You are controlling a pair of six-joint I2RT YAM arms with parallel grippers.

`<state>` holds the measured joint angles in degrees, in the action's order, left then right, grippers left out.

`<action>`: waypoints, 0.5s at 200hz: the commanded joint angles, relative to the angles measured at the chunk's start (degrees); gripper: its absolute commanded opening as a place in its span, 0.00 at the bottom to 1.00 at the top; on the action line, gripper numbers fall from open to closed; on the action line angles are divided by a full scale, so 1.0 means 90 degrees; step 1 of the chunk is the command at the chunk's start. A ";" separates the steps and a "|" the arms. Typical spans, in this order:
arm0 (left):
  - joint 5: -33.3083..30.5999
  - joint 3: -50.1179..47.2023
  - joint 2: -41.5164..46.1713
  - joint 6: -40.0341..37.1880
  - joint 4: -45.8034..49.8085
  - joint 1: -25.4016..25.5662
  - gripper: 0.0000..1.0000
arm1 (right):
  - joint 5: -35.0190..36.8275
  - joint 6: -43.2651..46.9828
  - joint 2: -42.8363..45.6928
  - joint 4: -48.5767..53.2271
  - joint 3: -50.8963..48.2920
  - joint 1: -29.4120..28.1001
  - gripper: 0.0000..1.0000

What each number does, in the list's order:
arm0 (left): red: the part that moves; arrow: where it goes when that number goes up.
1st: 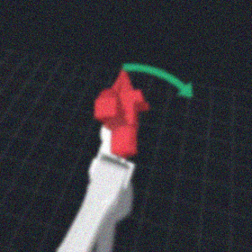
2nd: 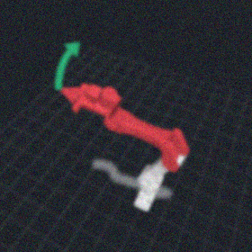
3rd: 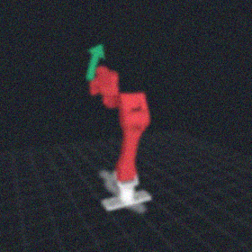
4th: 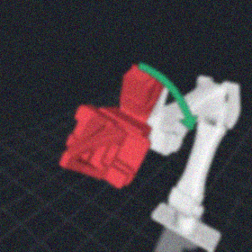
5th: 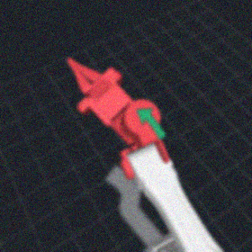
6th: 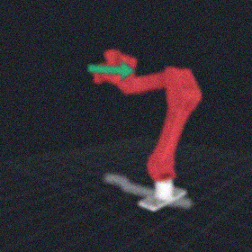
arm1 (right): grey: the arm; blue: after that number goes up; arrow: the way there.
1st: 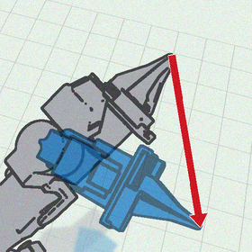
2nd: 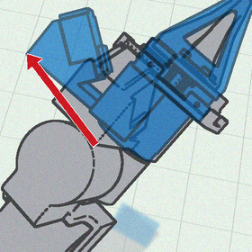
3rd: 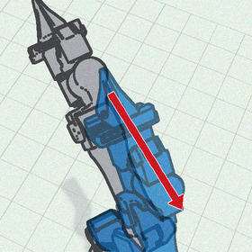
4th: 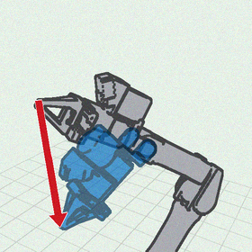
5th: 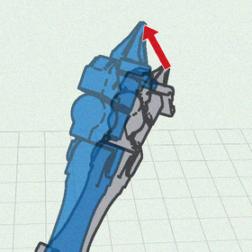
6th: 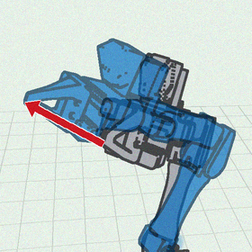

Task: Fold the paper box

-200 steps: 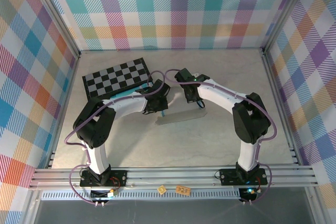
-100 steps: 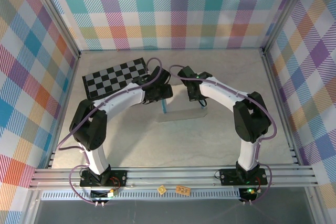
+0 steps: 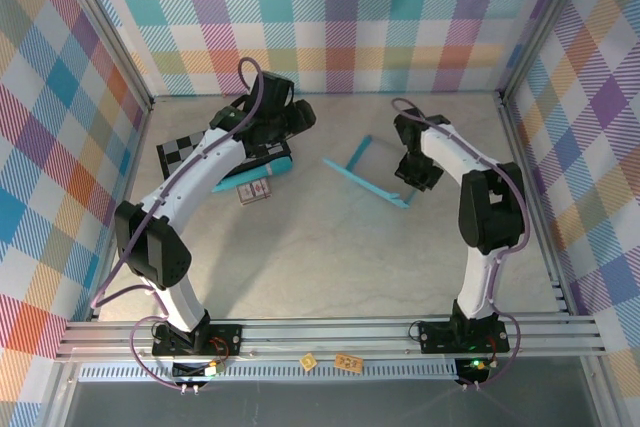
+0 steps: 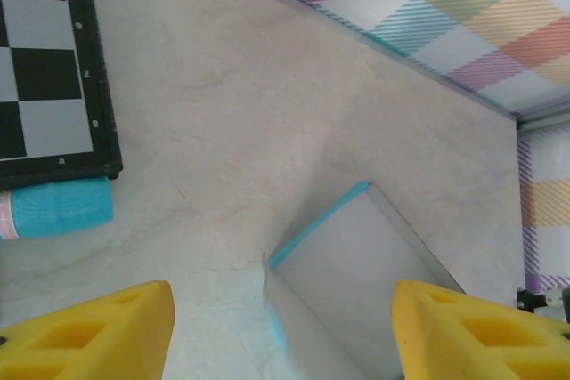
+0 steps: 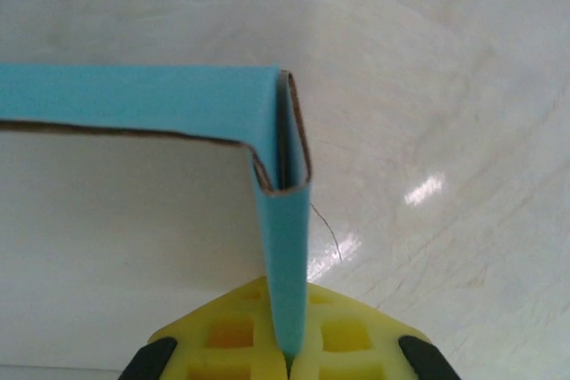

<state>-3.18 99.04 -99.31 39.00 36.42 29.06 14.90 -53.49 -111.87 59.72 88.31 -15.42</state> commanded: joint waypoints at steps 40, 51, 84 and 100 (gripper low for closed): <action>0.0353 -0.0006 0.0073 -0.0231 0.0645 0.0062 0.63 | -0.1694 -0.3861 -0.0969 0.2831 0.1099 0.0190 0.00; 0.0342 -0.0061 0.0125 -0.0246 0.0655 0.0062 0.63 | -0.1914 -0.4033 -0.1174 0.3088 0.1286 0.0197 0.00; 0.0363 -0.0227 0.0235 -0.0238 0.0633 0.0087 0.62 | -0.2645 -0.4800 -0.1129 0.2528 0.0681 0.0180 0.00; 0.0378 -0.0289 0.0263 -0.0258 0.0613 0.0109 0.62 | -0.3036 -0.5305 -0.0868 0.1837 0.0098 0.0139 0.00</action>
<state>-0.84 97.58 -99.22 37.87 40.56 29.19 -5.06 -90.52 -122.23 78.65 94.89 -13.52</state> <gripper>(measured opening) 0.620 0.057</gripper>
